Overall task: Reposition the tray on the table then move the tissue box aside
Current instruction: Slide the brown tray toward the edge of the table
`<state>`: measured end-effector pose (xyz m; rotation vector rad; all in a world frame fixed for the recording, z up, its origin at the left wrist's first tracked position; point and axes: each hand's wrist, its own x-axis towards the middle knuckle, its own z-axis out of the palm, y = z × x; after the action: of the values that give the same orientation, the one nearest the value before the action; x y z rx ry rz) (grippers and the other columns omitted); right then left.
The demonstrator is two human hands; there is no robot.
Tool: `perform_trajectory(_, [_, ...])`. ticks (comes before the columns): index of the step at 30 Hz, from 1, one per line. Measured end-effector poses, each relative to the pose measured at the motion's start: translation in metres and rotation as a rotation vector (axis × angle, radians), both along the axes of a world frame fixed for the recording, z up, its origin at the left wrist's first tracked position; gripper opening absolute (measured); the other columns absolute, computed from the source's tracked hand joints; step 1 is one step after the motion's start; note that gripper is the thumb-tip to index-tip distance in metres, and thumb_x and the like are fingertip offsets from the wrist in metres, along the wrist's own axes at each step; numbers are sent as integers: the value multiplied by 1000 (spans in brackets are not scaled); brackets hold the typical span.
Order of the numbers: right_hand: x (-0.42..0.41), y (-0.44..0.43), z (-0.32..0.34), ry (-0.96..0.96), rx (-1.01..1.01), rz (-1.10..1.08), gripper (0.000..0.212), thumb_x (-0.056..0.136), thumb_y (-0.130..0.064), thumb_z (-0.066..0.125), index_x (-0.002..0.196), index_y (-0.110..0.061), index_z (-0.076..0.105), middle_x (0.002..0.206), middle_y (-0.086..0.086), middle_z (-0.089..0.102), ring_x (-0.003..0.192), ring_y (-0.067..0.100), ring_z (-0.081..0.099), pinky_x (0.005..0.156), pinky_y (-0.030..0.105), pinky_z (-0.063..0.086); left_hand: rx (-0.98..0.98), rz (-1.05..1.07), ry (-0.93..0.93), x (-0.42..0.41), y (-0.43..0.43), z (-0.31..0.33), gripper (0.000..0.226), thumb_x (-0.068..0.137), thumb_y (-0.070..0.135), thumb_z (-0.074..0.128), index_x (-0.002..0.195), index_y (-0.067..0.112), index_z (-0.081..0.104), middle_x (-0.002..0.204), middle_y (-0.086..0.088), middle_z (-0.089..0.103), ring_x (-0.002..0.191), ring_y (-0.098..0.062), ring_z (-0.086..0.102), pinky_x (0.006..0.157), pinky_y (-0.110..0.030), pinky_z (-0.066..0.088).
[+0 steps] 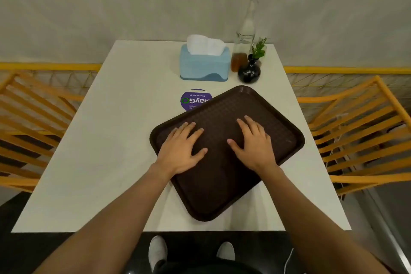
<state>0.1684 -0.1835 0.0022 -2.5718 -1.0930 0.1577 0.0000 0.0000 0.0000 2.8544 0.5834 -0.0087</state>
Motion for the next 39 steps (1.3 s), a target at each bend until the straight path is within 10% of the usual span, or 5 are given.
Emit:
perform_trajectory(18, [-3,-3,-22,-25,-170,165,73,97,-70,25,157,-27,31,167,0,23,153,24,16,121,46,17,19,266,40,-43,-36,-21,79,89,79,19,156,39,28,166,2,25,154,-19,18,124,-44,16])
perform_trajectory(39, [-30,88,-9,68,-146,450,55,105,-48,40,155,-26,38,168,-3,20,154,21,10,123,42,9,64,413,163,-109,-27,2,73,92,70,28,152,31,38,149,-1,44,132,-26,45,101,-46,46])
